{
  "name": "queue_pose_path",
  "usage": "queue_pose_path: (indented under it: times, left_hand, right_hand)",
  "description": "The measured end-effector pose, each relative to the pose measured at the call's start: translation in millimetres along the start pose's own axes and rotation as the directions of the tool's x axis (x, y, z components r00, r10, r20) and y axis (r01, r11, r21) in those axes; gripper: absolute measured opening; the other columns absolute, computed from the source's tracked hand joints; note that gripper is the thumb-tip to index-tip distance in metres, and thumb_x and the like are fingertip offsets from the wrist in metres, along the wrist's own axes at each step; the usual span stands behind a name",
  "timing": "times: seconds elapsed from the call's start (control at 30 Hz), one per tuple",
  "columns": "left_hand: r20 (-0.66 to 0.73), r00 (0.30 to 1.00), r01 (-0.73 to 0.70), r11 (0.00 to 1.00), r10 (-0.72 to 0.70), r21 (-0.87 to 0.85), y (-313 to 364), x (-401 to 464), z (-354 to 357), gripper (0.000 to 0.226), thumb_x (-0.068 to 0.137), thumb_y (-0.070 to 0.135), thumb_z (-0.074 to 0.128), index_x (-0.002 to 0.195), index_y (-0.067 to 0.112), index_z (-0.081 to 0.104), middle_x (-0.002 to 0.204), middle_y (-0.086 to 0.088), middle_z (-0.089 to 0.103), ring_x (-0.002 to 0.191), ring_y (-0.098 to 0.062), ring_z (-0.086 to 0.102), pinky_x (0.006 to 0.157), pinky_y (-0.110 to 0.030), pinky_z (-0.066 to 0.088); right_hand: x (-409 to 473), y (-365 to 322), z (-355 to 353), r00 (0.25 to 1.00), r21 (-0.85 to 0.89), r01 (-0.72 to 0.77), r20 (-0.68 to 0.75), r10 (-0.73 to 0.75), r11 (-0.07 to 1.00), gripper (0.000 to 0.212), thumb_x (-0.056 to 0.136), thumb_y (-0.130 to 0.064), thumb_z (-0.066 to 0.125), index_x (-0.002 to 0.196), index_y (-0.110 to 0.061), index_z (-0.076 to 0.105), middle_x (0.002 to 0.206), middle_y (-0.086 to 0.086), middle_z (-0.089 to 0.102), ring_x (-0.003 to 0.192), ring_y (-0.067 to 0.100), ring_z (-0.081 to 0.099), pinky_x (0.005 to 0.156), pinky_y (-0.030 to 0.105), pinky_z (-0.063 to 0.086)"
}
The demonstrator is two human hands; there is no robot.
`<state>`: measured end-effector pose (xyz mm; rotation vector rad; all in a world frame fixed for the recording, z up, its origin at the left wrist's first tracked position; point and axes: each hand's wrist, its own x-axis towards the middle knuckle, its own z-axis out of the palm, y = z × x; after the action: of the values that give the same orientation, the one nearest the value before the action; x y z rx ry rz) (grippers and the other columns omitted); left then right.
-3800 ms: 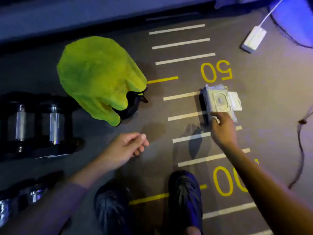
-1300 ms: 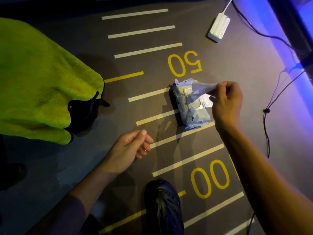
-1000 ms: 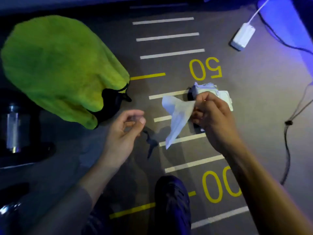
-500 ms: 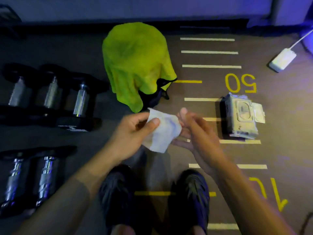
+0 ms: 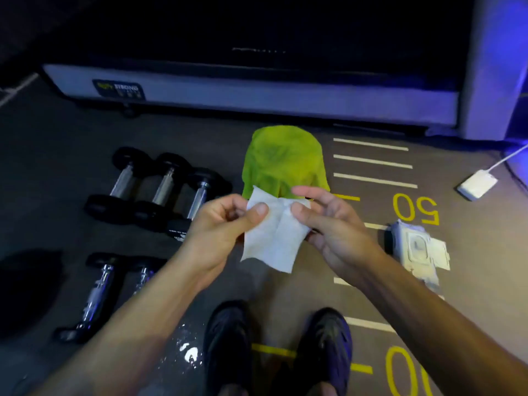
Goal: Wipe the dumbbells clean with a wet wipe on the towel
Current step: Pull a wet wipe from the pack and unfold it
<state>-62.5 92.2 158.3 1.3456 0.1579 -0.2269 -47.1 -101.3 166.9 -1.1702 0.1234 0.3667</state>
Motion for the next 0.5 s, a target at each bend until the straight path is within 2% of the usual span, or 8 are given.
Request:
queue_pose_path:
  times: [0.07,0.1,0.17,0.2,0.27,0.33,0.43,0.5]
  left_hand:
    - [0.065,0.997,0.041,0.994,-0.034,-0.097,13.7,-2.7,-3.4,0.018,0.085,0.025,0.083,0.070,0.024,0.072,0.080,-0.004,0.071,0.073,-0.014,0.066,0.072,-0.033,0.051]
    - [0.098,0.993,0.076,0.988,-0.064,-0.133,19.0,-3.3,-3.9,0.013,0.088,0.029,0.079,0.085,0.017,0.076,0.092,-0.010,0.075,0.082,-0.018,0.070,0.078,-0.034,0.056]
    - [0.122,0.987,0.124,0.984,-0.108,-0.129,25.6,-2.8,-3.8,0.036,0.094,0.029,0.069,0.113,-0.003,0.070,0.110,-0.019,0.075,0.097,-0.026,0.071,0.084,-0.035,0.060]
    - [0.103,0.988,0.122,0.988,-0.112,-0.099,30.0,-2.7,-1.6,0.033,0.097,0.024,0.064,0.113,-0.005,0.066,0.107,-0.018,0.074,0.095,-0.026,0.070,0.081,-0.034,0.061]
    - [0.036,0.997,0.063,0.998,-0.064,0.016,34.3,-0.4,-2.6,0.010,0.101,0.012,0.062,0.093,0.007,0.059,0.087,-0.011,0.068,0.077,-0.018,0.065,0.065,-0.025,0.056]
    - [0.002,1.000,-0.030,0.985,0.030,0.172,37.5,1.5,-6.9,0.025,0.096,0.006,0.072,0.082,0.013,0.052,0.081,-0.011,0.059,0.069,-0.013,0.057,0.059,-0.018,0.048]
    - [0.064,0.992,-0.126,0.934,0.111,0.334,41.0,1.3,-14.3,0.032,0.089,0.000,0.079,0.077,0.014,0.053,0.080,-0.009,0.059,0.070,-0.010,0.054,0.061,-0.015,0.045]
    - [0.100,0.990,-0.126,0.929,0.097,0.348,41.8,-1.7,-20.1,0.030,0.087,-0.003,0.081,0.078,0.016,0.059,0.082,-0.005,0.060,0.075,-0.012,0.055,0.067,-0.016,0.047]
  right_hand:
    - [-0.8,-8.7,6.6,0.998,0.099,0.001,0.066,-0.008,0.995,0.030,0.084,-0.014,0.067,0.114,-0.013,0.066,0.084,0.002,0.074,0.073,0.010,0.070,0.068,0.024,0.056]
    - [-0.6,-11.8,9.9,0.996,0.118,-0.008,0.088,-0.002,0.993,0.026,0.088,-0.015,0.065,0.113,-0.013,0.067,0.088,0.002,0.075,0.076,0.010,0.070,0.070,0.025,0.057]
    - [2.5,-10.6,14.7,0.997,0.071,-0.020,0.070,0.015,0.997,0.019,0.099,-0.014,0.060,0.116,-0.014,0.067,0.097,0.005,0.076,0.079,0.012,0.070,0.071,0.026,0.057]
    - [4.4,-8.5,16.0,0.999,-0.003,-0.006,0.038,0.006,1.000,0.017,0.102,-0.013,0.058,0.117,-0.016,0.067,0.096,0.006,0.074,0.079,0.013,0.068,0.071,0.029,0.057]
    - [9.0,-4.5,18.2,0.998,-0.194,0.022,-0.056,-0.034,0.981,0.008,0.103,-0.018,0.062,0.111,-0.019,0.066,0.091,0.006,0.069,0.074,0.014,0.065,0.071,0.038,0.056]
    - [11.2,-6.5,23.5,0.992,-0.303,-0.009,-0.120,-0.029,0.953,0.018,0.098,-0.032,0.069,0.102,-0.017,0.060,0.084,0.003,0.067,0.068,0.009,0.064,0.066,0.039,0.060]
    - [11.7,-11.6,35.7,0.990,-0.335,-0.143,-0.029,0.141,0.931,0.033,0.095,-0.044,0.070,0.103,-0.012,0.065,0.074,-0.008,0.072,0.065,0.003,0.067,0.073,0.038,0.064]
    - [15.1,-5.8,44.1,0.969,-0.326,-0.207,0.062,0.239,0.922,0.029,0.097,-0.039,0.068,0.104,-0.011,0.071,0.081,-0.002,0.072,0.069,0.007,0.068,0.074,0.036,0.065]
